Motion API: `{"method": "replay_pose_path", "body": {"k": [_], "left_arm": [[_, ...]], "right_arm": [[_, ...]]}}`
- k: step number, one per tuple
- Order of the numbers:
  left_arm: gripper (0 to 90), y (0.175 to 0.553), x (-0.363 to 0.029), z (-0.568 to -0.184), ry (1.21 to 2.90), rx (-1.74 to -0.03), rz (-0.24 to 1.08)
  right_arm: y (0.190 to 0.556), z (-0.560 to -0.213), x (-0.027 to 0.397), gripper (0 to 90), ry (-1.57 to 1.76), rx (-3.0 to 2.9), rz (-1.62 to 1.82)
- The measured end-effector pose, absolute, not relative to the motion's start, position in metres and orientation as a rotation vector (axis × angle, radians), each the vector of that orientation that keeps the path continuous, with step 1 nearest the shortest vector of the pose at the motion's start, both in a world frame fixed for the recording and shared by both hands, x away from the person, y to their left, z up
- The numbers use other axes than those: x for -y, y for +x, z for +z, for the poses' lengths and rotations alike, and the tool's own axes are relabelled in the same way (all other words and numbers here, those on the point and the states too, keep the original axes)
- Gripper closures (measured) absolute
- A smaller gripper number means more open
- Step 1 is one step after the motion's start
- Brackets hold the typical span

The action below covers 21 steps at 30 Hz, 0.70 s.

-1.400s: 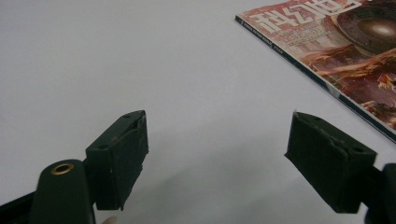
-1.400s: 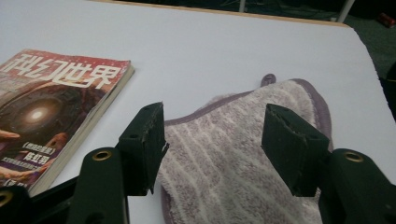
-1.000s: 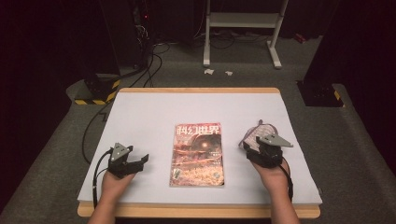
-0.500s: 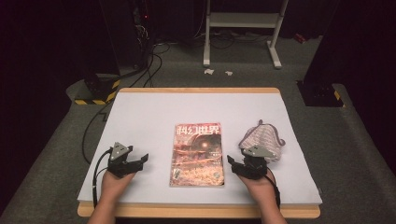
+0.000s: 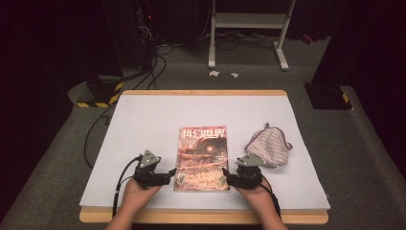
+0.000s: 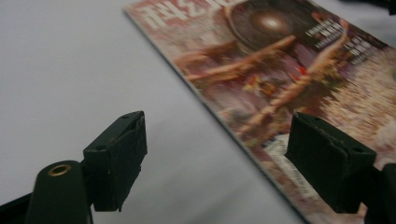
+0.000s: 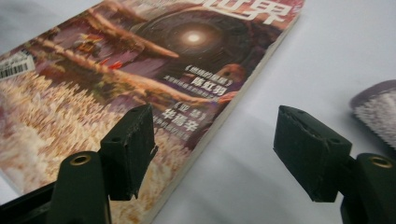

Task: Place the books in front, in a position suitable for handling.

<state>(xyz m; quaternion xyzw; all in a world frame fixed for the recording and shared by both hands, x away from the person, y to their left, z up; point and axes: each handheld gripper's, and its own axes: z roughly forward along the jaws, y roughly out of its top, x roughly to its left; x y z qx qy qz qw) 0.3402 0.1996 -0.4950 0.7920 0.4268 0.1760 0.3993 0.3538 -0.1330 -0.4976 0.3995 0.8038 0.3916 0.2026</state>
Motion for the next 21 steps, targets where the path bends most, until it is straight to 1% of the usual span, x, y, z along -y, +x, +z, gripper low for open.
{"method": "replay_pose_path", "body": {"k": [4,10,21], "left_arm": [[20.3,0.34,-0.179,-0.501,2.051,-1.06,0.389],[19.2,0.343,-0.167,-0.507,2.07,-1.076,0.322],[12.8,0.345,-0.157,-0.51,2.07,-1.094,0.349]], "right_arm": [[0.353,-0.501,0.127,30.0,1.108,-2.275,1.082],[0.353,-0.506,0.122,30.0,1.12,-2.305,1.079],[0.354,-0.507,0.12,30.9,1.175,-2.329,1.089]]}}
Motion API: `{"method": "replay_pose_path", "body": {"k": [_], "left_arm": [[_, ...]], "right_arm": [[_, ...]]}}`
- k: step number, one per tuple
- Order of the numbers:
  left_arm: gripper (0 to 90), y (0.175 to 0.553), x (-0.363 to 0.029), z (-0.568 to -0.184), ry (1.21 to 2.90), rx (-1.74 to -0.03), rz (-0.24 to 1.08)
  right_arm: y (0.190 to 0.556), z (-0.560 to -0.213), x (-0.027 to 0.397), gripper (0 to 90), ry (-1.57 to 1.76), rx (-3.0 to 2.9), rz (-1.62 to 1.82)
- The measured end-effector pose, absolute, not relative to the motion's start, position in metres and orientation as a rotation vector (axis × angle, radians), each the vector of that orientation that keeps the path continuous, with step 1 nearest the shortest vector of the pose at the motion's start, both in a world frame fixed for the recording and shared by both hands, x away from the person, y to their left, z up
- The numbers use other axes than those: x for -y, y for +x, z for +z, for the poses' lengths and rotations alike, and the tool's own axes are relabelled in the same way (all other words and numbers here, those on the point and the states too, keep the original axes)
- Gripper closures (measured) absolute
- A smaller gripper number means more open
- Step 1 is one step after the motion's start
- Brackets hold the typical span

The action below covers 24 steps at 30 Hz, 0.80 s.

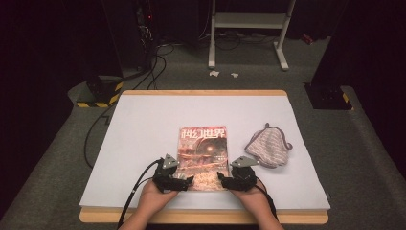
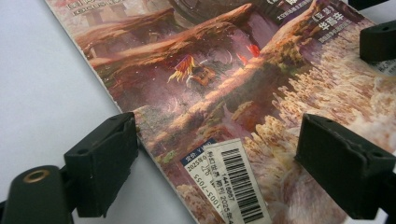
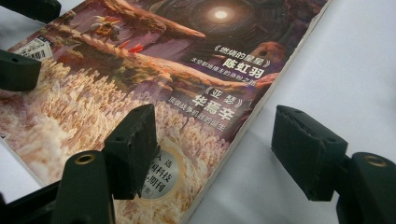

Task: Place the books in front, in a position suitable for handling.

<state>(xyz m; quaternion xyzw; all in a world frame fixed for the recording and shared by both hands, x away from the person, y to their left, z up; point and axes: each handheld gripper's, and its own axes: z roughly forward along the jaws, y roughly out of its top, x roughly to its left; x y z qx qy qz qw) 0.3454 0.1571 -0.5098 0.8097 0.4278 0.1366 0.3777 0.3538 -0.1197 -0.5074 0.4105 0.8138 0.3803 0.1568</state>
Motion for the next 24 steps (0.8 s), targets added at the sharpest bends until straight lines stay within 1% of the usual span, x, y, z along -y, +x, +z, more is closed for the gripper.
{"method": "replay_pose_path", "body": {"k": [15,24], "left_arm": [[10.8,0.346,-0.156,-0.511,2.068,-1.093,0.342],[10.1,0.348,-0.161,-0.51,2.05,-1.093,0.308]], "right_arm": [[0.356,-0.509,0.11,31.6,1.214,-2.35,1.089],[0.355,-0.508,0.106,32.2,1.242,-2.337,1.073]]}}
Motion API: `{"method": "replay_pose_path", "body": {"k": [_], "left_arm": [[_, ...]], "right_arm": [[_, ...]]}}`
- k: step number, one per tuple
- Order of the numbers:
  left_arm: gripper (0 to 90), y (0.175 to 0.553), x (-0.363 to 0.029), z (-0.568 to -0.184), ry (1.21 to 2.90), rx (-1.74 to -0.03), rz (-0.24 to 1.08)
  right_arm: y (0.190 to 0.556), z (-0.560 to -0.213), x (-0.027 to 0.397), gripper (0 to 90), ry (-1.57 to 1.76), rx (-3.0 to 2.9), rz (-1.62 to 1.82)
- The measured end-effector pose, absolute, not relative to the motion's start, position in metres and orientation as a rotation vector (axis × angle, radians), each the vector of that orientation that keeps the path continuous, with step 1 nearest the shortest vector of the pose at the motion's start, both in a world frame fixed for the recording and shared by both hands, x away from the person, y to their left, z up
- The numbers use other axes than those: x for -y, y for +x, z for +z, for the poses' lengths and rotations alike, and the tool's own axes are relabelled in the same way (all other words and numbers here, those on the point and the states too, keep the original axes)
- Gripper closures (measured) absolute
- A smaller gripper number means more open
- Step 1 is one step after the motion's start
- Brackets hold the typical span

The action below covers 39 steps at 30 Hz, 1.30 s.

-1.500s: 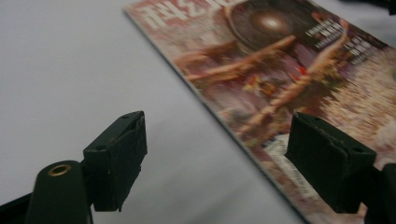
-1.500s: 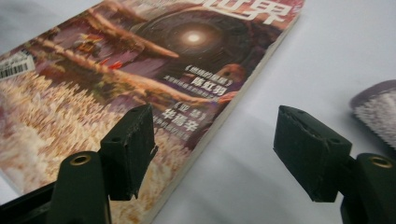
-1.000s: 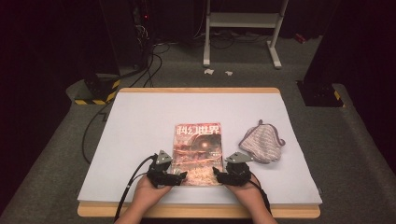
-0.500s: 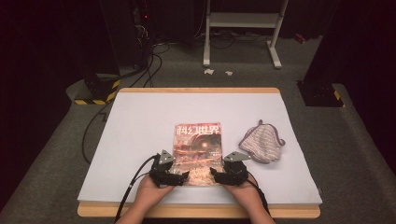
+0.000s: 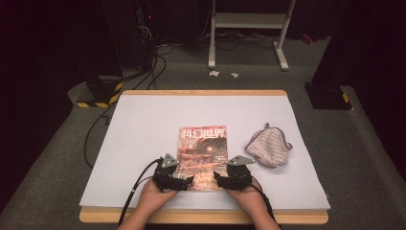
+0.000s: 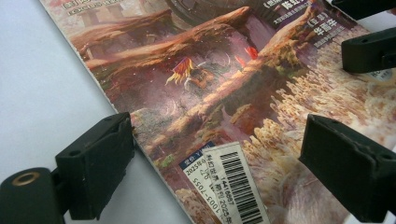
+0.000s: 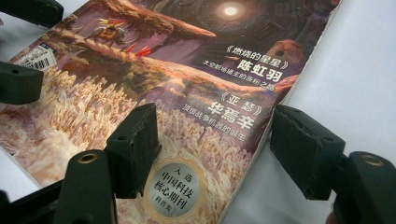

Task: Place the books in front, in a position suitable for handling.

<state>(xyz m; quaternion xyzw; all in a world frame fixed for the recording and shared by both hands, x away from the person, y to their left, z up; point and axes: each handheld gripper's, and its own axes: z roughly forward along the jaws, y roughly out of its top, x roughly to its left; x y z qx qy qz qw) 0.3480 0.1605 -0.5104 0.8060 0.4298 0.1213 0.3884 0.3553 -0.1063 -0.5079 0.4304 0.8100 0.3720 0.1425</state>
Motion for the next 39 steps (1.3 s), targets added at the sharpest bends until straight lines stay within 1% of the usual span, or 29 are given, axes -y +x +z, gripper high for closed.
{"method": "replay_pose_path", "body": {"k": [4,12,15,22,27,29,32,37,39], "left_arm": [[13.3,0.35,-0.168,-0.509,2.055,-1.104,0.326],[13.3,0.352,-0.182,-0.51,2.03,-1.148,0.359],[12.9,0.353,-0.185,-0.51,2.006,-1.155,0.339],[15.3,0.352,-0.186,-0.511,1.976,-1.176,0.336],[20.1,0.353,-0.192,-0.51,1.93,-1.202,0.305],[23.6,0.351,-0.192,-0.509,1.92,-1.206,0.328],[24.2,0.35,-0.193,-0.508,1.898,-1.201,0.33],[25.9,0.346,-0.196,-0.503,1.81,-1.185,0.328],[27.0,0.343,-0.195,-0.501,1.801,-1.169,0.35]], "right_arm": [[0.355,-0.508,0.102,32.4,1.231,-2.345,1.079],[0.351,-0.508,0.086,32.5,1.18,-2.38,1.089],[0.351,-0.508,0.084,32.6,1.175,-2.388,1.089],[0.351,-0.508,0.084,32.6,1.177,-2.388,1.089],[0.35,-0.508,0.084,32.6,1.177,-2.385,1.088],[0.35,-0.508,0.084,32.6,1.177,-2.385,1.088],[0.35,-0.509,0.084,32.7,1.174,-2.382,1.091],[0.35,-0.509,0.084,32.7,1.171,-2.381,1.09],[0.349,-0.509,0.084,32.8,1.175,-2.379,1.091]]}}
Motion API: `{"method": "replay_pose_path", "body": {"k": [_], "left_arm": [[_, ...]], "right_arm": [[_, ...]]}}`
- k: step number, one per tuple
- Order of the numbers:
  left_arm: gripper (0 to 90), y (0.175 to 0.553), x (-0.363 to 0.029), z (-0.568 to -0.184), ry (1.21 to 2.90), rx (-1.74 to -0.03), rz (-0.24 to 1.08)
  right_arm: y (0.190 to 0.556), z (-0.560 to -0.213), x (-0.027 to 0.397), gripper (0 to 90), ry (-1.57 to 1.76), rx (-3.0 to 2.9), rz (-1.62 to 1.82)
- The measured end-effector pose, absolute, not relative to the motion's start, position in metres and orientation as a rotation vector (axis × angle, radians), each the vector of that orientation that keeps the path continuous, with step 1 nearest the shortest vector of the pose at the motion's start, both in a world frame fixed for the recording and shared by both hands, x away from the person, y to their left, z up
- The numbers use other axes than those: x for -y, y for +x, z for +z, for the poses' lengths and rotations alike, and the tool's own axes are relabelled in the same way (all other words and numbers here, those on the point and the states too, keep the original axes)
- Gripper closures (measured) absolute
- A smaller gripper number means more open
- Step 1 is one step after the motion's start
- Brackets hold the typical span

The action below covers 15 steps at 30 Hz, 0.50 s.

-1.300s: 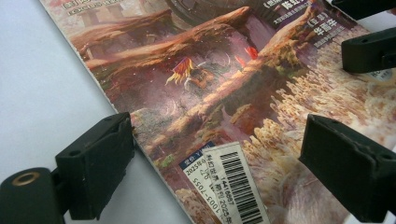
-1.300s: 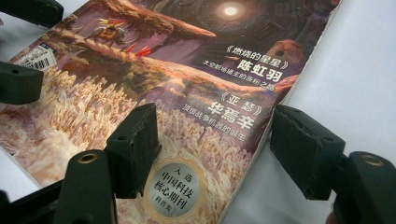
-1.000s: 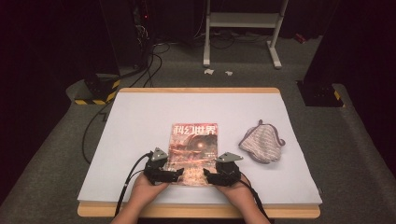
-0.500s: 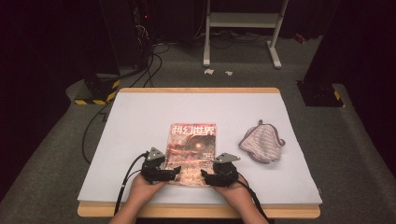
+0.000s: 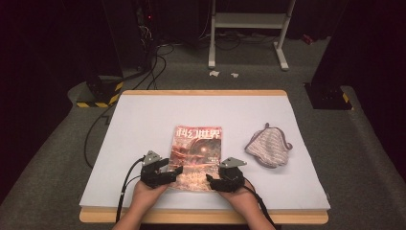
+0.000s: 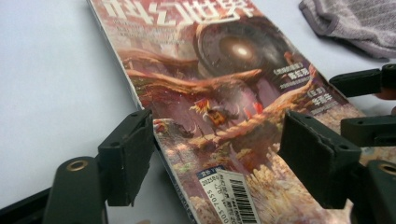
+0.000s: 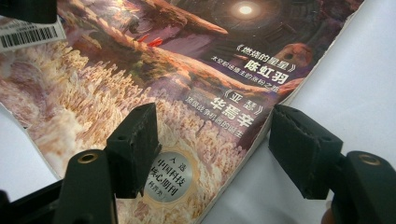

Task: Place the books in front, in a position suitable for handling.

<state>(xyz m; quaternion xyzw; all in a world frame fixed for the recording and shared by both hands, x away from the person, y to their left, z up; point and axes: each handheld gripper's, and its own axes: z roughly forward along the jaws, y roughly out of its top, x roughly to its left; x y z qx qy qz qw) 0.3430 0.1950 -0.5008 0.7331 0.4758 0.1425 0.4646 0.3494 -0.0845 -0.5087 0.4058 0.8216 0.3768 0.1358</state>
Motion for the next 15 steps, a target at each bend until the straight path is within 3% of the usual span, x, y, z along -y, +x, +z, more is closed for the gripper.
{"method": "replay_pose_path", "body": {"k": [15], "left_arm": [[30.0,0.3325,-0.1975,-0.4946,1.747,-1.122,0.328]], "right_arm": [[0.3483,-0.5094,0.0861,32.8,1.174,-2.376,1.101]]}}
